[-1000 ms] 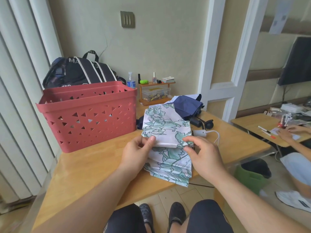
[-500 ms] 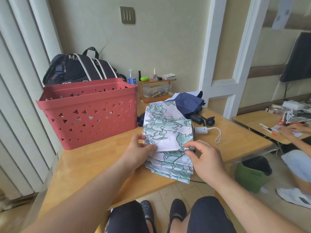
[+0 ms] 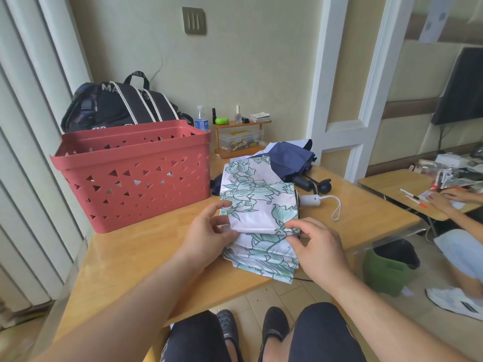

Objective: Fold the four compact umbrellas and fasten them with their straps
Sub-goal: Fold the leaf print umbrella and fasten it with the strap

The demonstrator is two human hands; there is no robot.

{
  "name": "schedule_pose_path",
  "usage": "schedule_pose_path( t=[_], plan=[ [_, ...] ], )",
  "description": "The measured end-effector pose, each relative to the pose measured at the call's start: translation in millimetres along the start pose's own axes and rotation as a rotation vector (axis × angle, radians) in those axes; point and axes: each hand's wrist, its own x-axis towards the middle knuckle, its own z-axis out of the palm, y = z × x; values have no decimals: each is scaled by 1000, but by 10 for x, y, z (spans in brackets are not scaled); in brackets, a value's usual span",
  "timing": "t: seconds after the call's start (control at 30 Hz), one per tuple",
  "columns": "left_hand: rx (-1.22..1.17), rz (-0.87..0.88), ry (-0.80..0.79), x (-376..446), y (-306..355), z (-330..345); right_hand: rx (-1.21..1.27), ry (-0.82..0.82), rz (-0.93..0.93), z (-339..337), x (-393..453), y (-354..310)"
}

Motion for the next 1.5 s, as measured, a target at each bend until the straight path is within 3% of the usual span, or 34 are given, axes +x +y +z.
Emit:
schedule_pose_path(
  t=[0.23,0.5,0.57,0.7,0.8,0.93,1.03,1.2,1.33,1.5],
  plan=[
    [425,205,57,17,-33,-67,-18,41,-12,4,39,1],
    [579,266,103,-12,-55,-137,-128,56,-65,3,31,68],
    [660,311,89,-3,-87,-151,-191,51,-130,-13,12,93],
    [881,354,2,7,-98,-192,-414,-71,-435,-87,-35,90],
    [1015,329,-70,28,16,-181,-406,-161,-502,-120,20,102],
    [953,426,-34,161,308,80,-359,-284,-458,-90,71,145],
    [1040,527,-170,369,427,373,-346,-328,-393,-83,43,141],
    [1322,343,-465,477,197,569,-372,-412,-297,-141,-1,48],
    [1398,288,-527,388,43,593,-360,-498,-194,-258,91,-97],
    [1401,269,-535,369,61,613,-236,-213,-77,-44,461,-197]
  ],
)
